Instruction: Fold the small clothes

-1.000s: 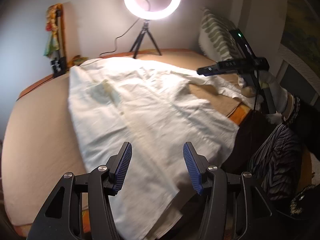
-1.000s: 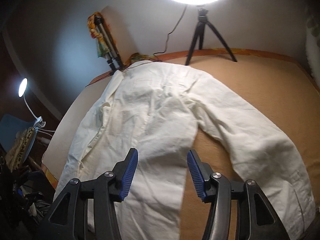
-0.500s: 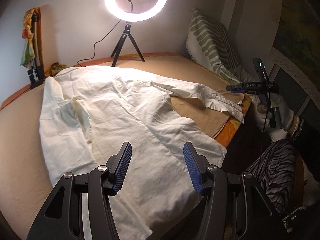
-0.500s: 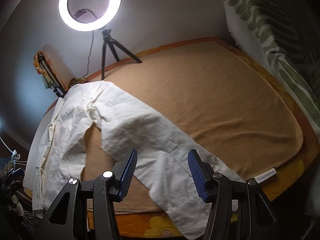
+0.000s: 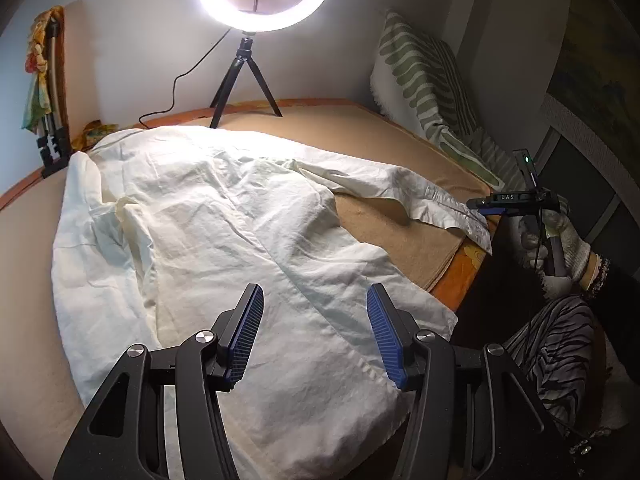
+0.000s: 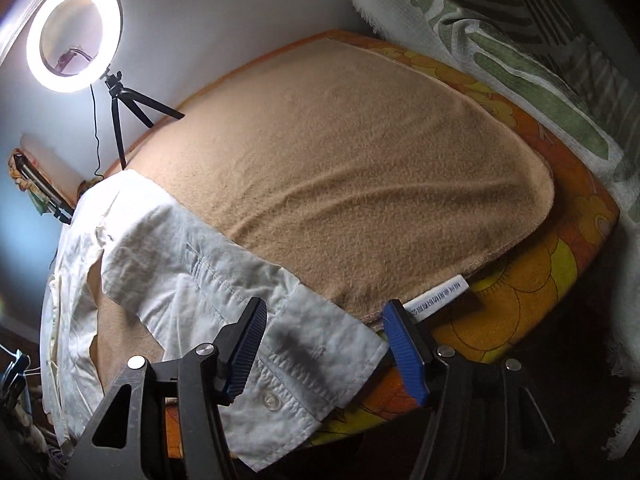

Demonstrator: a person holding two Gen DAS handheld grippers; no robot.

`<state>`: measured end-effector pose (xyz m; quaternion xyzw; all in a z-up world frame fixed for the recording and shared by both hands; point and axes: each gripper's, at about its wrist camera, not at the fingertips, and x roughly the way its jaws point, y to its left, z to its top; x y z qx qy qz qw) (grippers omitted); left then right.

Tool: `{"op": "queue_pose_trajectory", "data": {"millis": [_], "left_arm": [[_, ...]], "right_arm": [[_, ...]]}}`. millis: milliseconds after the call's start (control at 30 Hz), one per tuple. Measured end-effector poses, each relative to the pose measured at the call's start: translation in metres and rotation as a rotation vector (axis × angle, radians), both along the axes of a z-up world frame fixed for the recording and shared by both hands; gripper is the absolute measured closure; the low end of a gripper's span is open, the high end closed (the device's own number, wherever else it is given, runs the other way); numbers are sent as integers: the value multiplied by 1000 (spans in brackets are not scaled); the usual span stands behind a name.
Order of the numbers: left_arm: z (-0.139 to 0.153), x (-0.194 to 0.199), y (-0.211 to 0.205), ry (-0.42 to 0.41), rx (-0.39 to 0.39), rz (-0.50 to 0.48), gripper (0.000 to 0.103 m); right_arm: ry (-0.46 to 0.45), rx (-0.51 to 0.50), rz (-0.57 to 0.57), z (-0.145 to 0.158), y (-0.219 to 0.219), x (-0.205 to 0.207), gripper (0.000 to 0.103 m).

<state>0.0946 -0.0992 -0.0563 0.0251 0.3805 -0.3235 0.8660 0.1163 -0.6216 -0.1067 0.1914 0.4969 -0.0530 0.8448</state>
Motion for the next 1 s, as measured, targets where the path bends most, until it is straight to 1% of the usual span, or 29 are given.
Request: {"op": "queue_pose_trajectory", "data": {"millis": [67, 100, 133, 167, 200, 233, 300, 400, 500, 600, 733, 800, 867, 933, 1000], "left_arm": [[-1, 0, 0, 1, 4, 2, 50], [-1, 1, 0, 2, 5, 4, 50], [-2, 1, 0, 3, 6, 7, 50], [-2, 1, 1, 4, 7, 9, 50], [-3, 1, 1, 4, 9, 12, 50], [-3, 1, 1, 3, 10, 15, 50], [-3, 1, 3, 3, 11, 22, 50], [-4, 2, 6, 8, 3, 33, 50], [-5, 4, 10, 22, -12, 45, 50], [-7, 8, 14, 47, -38, 64, 50], [-7, 10, 19, 59, -62, 85, 50], [-6, 11, 23, 72, -85, 94, 50], [-8, 12, 26, 88, -105, 105, 50], [-9, 12, 27, 99, -118, 113, 50], [-10, 11, 28, 107, -130, 119, 50]], "right_arm": [[6, -40, 15, 0, 6, 0, 46], [9, -64, 26, 0, 9, -1, 55], [13, -90, 41, 0, 13, -1, 66], [12, -109, 58, 1, 17, -2, 73], [12, -111, 74, 1, 20, -2, 85], [13, -116, 82, 1, 22, -3, 94], [9, -128, 91, 1, 26, -5, 100], [-41, -92, 74, 13, 27, -10, 102], [-125, -33, 66, 39, 36, -14, 102], [-197, 17, 113, 65, 59, -17, 102], [-265, 53, 254, 91, 111, -21, 102], [-286, 81, 331, 98, 139, -25, 102], [-291, 124, 413, 99, 166, -28, 102], [-287, 140, 500, 98, 196, -35, 102], [-268, 176, 597, 92, 228, -41, 102]]}}
